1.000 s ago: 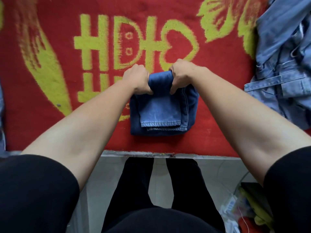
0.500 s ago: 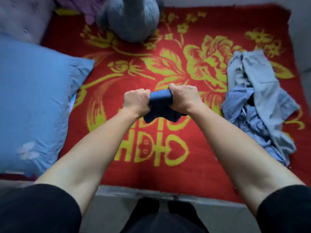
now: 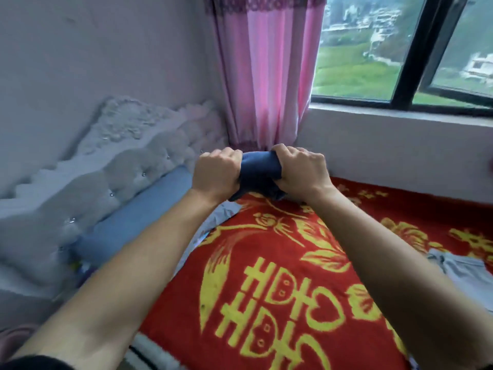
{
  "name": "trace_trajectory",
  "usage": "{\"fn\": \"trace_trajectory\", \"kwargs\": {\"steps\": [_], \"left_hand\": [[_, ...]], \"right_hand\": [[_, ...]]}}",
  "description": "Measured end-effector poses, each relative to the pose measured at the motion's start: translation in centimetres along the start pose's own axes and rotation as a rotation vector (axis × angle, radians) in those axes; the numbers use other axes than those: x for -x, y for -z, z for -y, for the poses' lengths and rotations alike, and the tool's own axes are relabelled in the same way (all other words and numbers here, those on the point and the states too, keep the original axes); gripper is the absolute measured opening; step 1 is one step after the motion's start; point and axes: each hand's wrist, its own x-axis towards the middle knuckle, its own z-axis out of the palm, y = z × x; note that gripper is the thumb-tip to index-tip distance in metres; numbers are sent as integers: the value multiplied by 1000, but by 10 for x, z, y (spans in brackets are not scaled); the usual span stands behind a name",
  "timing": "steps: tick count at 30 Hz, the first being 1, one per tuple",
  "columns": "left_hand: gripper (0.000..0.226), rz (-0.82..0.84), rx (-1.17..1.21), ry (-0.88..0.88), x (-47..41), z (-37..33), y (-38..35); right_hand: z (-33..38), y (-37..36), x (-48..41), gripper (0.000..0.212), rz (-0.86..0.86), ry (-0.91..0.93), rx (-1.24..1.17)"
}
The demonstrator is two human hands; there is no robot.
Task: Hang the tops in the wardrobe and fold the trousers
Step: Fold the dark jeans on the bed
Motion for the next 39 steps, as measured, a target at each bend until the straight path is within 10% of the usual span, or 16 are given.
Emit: {"fn": "trace_trajectory", "kwargs": {"steps": [7,20,31,39], "left_hand": [[67,135,-104,319,160,51,46],[44,246,-456,878,444,186,266],[34,229,-749,1125,728,272,478],[34,21,-932,1050,770,359,620]], "right_hand": [[132,-13,39,55,101,312,-232],[470,134,101,45,-11,873,-550],[771,310,254,50,-207,1174,-746],[879,460,230,46,-486,1142,-811]]}}
